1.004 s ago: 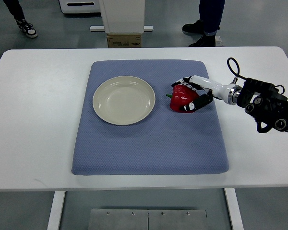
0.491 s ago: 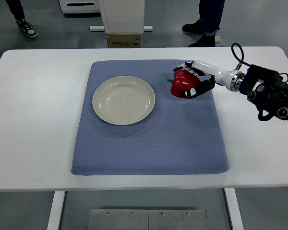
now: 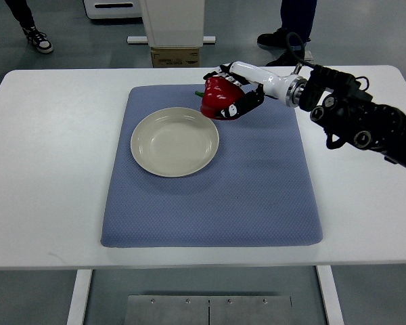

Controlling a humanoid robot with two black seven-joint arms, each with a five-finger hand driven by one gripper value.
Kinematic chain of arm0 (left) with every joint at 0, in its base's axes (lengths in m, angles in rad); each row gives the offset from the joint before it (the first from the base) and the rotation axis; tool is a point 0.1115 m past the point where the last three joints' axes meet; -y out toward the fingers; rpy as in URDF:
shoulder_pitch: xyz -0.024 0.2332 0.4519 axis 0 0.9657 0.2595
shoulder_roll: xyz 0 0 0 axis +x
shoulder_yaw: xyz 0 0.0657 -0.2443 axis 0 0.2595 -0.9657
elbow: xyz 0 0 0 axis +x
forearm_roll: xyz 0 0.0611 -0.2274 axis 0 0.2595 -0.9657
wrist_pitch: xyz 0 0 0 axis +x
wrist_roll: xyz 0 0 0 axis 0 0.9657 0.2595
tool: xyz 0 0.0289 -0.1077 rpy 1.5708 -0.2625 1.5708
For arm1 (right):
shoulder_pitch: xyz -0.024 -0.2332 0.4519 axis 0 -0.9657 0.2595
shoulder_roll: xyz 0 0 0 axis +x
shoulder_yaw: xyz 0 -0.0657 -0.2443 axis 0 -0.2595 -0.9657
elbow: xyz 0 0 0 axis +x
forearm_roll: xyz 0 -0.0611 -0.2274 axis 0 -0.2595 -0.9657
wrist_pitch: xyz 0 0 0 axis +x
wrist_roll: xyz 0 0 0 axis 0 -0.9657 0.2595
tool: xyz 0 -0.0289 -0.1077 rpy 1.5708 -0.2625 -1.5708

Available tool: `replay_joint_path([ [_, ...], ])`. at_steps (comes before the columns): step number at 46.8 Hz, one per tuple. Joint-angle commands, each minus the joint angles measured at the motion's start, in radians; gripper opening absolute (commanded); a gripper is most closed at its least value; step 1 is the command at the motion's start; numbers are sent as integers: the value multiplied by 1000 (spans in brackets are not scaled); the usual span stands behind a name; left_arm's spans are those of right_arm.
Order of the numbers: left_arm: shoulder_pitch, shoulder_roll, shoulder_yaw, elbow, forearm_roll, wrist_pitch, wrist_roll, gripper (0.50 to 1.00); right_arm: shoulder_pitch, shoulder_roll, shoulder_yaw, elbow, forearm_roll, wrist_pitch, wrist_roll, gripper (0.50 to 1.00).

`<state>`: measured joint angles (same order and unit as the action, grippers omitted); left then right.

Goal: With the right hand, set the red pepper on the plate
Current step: 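Lift the pepper and carry it over the cream plate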

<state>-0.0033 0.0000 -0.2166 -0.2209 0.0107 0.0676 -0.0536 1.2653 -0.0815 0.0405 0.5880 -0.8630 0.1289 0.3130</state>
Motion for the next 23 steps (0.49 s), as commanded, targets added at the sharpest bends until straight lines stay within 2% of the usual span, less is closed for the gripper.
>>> replay_joint_path([
  [1,0,0,0,0,0,0,0,1000,8,55,-4,-33,1,0,-6,500],
  [11,0,0,0,0,0,0,0,1000,17,81,-5,-56,1,0,-25,500],
  [23,0,0,0,0,0,0,0,1000,9,81,-7,-40,2,1,-8,500],
])
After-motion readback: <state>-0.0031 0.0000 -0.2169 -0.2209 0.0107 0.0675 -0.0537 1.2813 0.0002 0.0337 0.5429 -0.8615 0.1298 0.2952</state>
